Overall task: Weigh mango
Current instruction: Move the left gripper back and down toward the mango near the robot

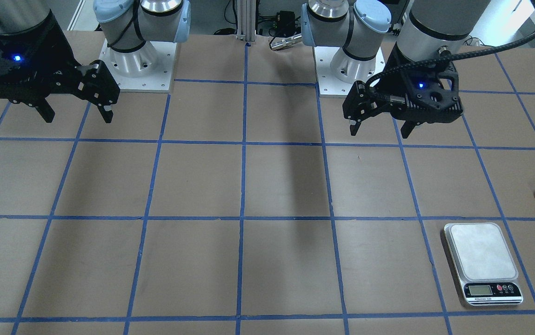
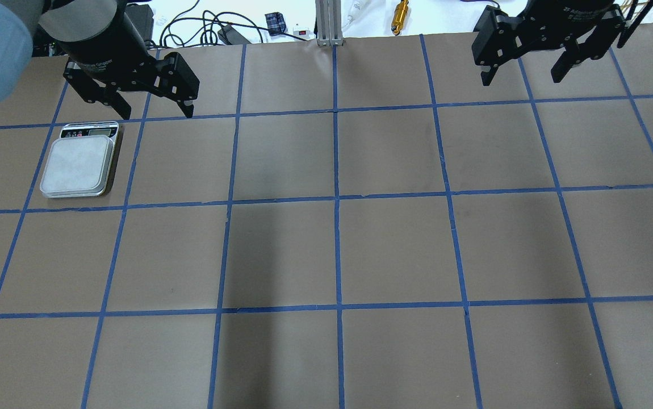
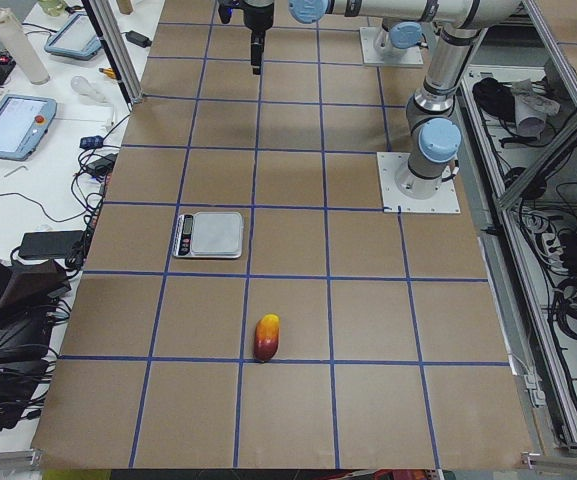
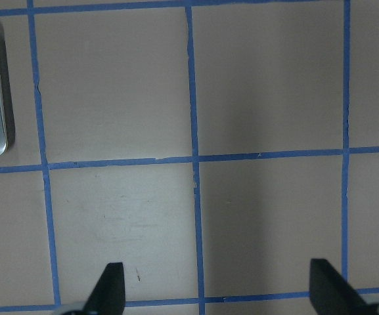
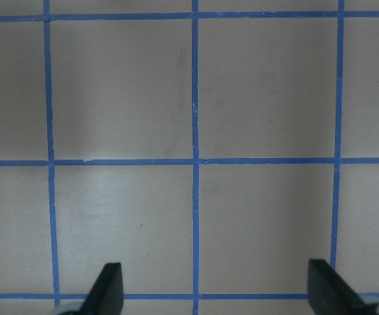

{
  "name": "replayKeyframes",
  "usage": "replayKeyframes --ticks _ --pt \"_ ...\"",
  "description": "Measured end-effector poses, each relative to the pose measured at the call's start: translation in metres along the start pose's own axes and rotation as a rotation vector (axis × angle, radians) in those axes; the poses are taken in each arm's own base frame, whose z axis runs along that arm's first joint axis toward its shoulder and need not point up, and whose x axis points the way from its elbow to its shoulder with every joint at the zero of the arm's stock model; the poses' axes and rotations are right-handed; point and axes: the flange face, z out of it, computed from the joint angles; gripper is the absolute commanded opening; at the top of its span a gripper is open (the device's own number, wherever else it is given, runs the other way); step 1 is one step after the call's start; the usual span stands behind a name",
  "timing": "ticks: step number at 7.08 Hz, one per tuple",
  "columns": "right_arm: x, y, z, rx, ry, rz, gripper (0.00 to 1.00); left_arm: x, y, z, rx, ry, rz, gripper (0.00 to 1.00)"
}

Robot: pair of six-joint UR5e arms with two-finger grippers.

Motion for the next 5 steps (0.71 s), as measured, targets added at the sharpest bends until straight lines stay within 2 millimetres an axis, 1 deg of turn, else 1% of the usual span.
replayKeyframes --ticks 2,3,4,5 --pt "0.000 0.000 0.000 0.000 0.000 0.000 1.00 -0.006 0.001 -0.003 0.005 -0.001 0.025 1.00" --pt "0.000 0.000 0.000 0.000 0.001 0.000 1.00 -0.013 0.002 -0.006 0.006 -0.003 0.073 1.00" --pt "0.000 0.000 0.000 0.000 0.001 0.000 1.00 -0.032 0.004 -0.010 0.002 -0.007 0.140 1.00" --pt "0.000 0.000 0.000 0.001 0.001 0.000 1.00 -0.061 0.005 -0.013 -0.009 -0.007 0.191 1.00"
